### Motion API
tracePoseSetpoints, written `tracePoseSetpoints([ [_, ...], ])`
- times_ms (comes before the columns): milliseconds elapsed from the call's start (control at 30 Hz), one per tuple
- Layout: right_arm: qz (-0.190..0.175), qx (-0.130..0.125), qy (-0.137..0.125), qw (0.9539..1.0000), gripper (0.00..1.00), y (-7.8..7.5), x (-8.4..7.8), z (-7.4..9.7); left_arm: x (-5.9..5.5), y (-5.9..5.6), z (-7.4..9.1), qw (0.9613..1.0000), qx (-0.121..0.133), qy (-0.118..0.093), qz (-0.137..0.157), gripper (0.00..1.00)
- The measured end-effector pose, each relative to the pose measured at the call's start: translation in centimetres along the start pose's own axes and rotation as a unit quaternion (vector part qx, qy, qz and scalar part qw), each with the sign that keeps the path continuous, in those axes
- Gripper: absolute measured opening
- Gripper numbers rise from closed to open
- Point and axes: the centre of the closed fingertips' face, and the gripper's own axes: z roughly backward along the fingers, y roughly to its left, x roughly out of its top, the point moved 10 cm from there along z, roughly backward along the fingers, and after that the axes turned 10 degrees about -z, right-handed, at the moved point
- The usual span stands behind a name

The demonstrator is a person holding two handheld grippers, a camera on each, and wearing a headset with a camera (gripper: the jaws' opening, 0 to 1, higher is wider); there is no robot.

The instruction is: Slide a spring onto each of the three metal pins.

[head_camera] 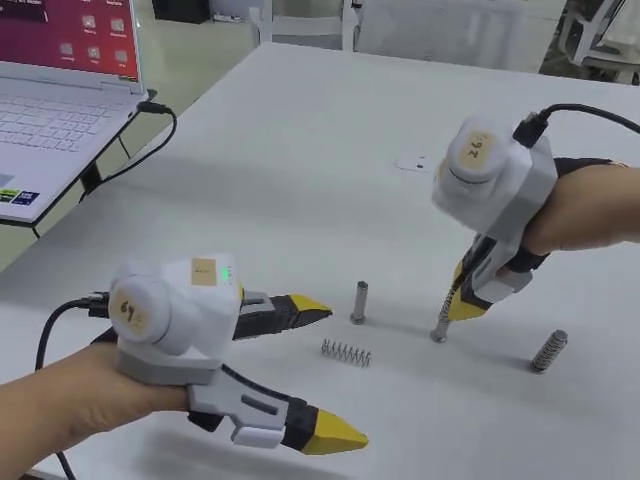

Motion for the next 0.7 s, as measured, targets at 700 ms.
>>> tracePoseSetpoints([
  [700, -0.001, 0.016, 0.017, 0.9997, 0.08, 0.9, -0.6, -2.2, 0.0, -0.1, -0.1, 1.0, -0.001, 0.002, 0.0, 0.73],
])
